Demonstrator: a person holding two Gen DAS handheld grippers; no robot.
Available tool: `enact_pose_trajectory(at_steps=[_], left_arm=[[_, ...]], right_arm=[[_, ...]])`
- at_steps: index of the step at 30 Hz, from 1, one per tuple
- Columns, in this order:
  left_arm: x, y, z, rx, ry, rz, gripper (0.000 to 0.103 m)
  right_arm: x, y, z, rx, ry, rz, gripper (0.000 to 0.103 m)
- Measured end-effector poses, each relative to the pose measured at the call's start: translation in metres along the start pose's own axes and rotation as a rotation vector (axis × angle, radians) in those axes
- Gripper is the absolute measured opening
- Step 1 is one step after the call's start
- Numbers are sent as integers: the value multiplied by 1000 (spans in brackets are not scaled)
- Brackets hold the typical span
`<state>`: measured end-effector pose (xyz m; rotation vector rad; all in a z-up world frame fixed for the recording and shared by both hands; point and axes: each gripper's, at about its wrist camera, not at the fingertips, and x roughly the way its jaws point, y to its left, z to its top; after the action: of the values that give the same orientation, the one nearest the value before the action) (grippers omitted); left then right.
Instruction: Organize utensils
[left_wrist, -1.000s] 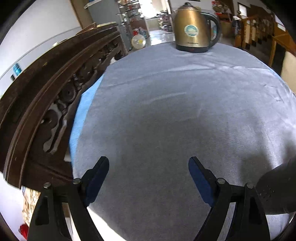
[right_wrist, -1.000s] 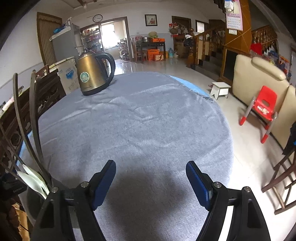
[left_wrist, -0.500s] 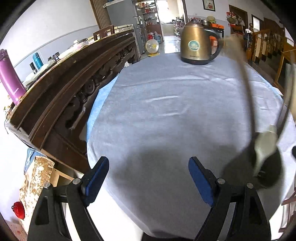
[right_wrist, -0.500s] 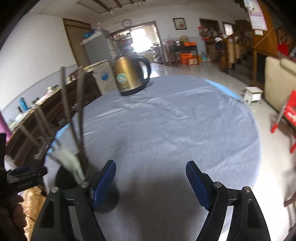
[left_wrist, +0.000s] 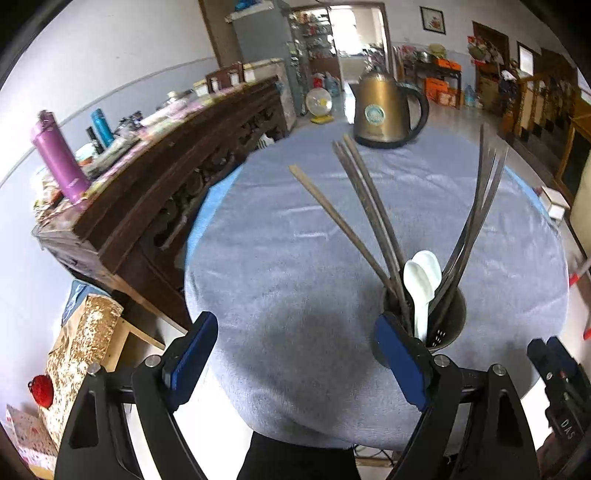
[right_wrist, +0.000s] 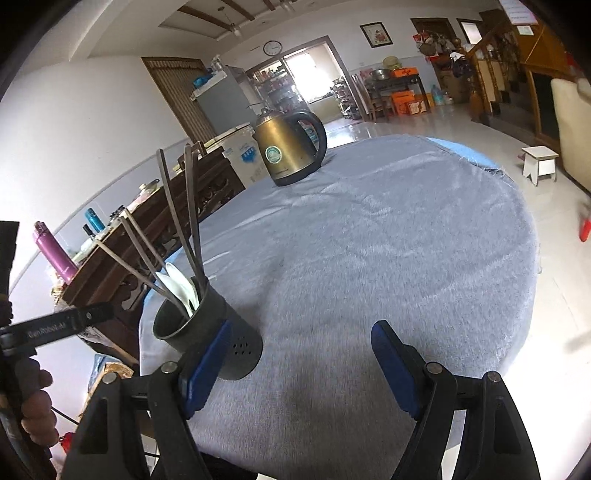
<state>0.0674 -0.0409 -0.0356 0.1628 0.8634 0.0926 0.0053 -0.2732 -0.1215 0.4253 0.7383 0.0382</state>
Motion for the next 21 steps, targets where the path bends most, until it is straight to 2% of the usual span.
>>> enact_pose_trajectory(at_steps=[4, 12, 21], left_arm=[[-13, -2, -6, -24, -27, 8, 88], [-38, -13, -15, 16, -59, 0, 88], [-60, -10, -2, 69, -146, -66, 88]], right_arm=[[-3, -7, 1, -1, 19, 15, 81], [-15, -8, 3, -24, 16, 14, 81], [-47, 12, 10, -45, -75, -66, 81]])
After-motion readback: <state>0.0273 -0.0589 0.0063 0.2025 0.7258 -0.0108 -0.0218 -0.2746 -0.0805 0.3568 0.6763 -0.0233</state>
